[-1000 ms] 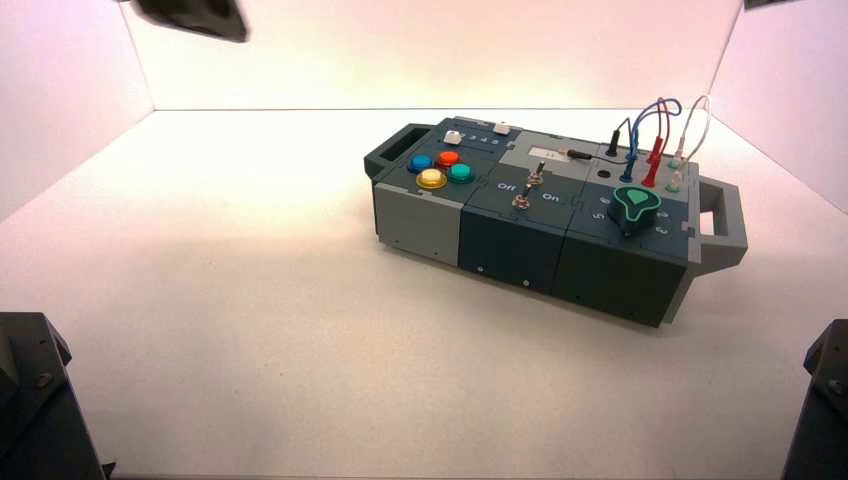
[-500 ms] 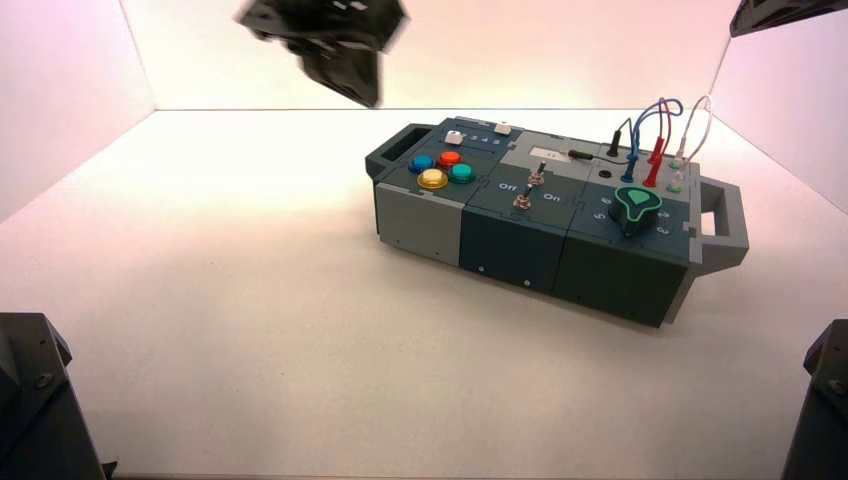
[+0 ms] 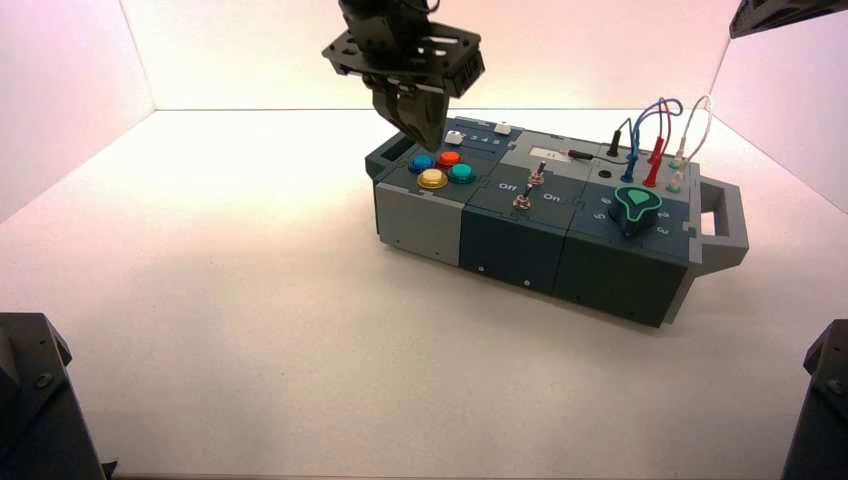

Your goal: Push the yellow button with the left gripper.

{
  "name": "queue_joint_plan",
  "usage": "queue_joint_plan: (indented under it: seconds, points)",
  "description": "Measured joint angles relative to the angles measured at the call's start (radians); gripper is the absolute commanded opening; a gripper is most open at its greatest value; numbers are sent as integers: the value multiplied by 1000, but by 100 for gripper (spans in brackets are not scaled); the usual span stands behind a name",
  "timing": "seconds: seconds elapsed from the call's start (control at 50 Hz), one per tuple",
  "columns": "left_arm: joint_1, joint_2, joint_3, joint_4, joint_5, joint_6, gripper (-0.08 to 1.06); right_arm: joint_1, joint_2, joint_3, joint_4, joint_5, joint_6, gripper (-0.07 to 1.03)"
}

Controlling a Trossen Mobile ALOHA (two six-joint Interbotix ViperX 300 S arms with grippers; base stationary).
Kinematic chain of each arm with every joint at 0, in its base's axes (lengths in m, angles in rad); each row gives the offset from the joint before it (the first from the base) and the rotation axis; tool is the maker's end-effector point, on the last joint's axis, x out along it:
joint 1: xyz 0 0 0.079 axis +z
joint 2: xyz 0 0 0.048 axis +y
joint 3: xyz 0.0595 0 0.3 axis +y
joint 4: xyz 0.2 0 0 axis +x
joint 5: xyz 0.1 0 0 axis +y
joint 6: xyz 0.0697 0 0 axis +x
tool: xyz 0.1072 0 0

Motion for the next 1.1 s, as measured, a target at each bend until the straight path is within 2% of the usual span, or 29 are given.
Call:
queue_joint_plan:
  seconds: [1.1]
  points:
    - [-3,91,-21,-3,3,0,-3,3,-3,0,0,2,-2,-2]
